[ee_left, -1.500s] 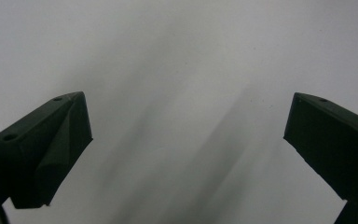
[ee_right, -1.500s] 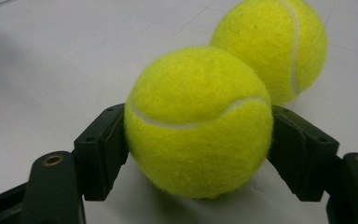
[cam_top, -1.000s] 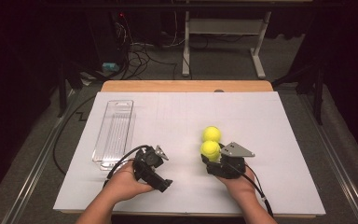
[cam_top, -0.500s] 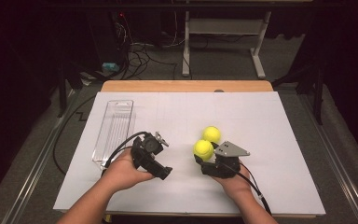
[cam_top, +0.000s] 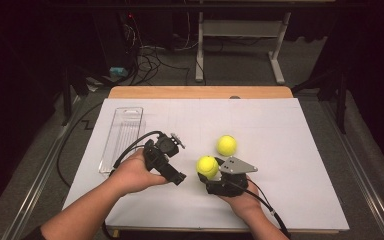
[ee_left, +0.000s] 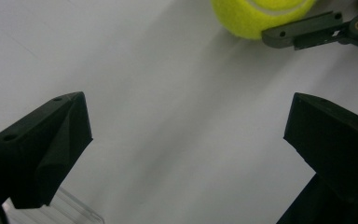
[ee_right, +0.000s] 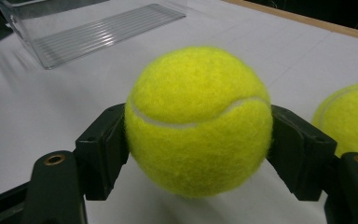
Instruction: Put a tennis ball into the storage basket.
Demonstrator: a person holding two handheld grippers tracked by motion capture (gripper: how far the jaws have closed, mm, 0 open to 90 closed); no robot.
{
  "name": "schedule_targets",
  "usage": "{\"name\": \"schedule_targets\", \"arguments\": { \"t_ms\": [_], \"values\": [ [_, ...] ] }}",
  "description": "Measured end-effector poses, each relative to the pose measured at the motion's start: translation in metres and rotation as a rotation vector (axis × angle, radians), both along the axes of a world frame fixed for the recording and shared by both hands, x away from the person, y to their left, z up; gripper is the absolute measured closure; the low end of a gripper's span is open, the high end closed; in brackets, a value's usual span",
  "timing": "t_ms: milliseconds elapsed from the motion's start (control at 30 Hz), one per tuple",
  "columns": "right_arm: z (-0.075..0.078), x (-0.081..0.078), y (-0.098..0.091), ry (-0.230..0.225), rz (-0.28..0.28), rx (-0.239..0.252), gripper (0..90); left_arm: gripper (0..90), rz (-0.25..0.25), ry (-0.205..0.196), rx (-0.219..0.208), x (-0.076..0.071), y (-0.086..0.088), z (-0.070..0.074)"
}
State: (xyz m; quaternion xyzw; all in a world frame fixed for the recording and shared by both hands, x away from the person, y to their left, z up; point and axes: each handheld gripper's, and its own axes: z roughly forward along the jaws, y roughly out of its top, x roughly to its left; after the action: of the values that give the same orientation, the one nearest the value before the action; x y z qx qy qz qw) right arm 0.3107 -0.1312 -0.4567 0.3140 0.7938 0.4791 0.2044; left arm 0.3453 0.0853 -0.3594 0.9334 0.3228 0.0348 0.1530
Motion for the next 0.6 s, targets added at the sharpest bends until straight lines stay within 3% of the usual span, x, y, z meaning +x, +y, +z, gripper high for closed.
{"name": "schedule_targets", "arguments": {
  "t_ms": [233,467,600],
  "values": [
    [-0.002,-0.006,0.011,0.004,0.051,0.007,27.1,1.4,-0.018,0.029,0.010,0.004,-0.013,0.001],
    [-0.003,-0.011,0.020,-0.006,0.094,0.015,27.1,1.1,-0.009,0.054,-0.026,0.009,-0.022,0.002],
    [-0.003,-0.014,0.024,-0.008,0.112,0.022,27.1,1.2,-0.020,0.066,-0.016,0.011,-0.028,0.000]
  ]
}}
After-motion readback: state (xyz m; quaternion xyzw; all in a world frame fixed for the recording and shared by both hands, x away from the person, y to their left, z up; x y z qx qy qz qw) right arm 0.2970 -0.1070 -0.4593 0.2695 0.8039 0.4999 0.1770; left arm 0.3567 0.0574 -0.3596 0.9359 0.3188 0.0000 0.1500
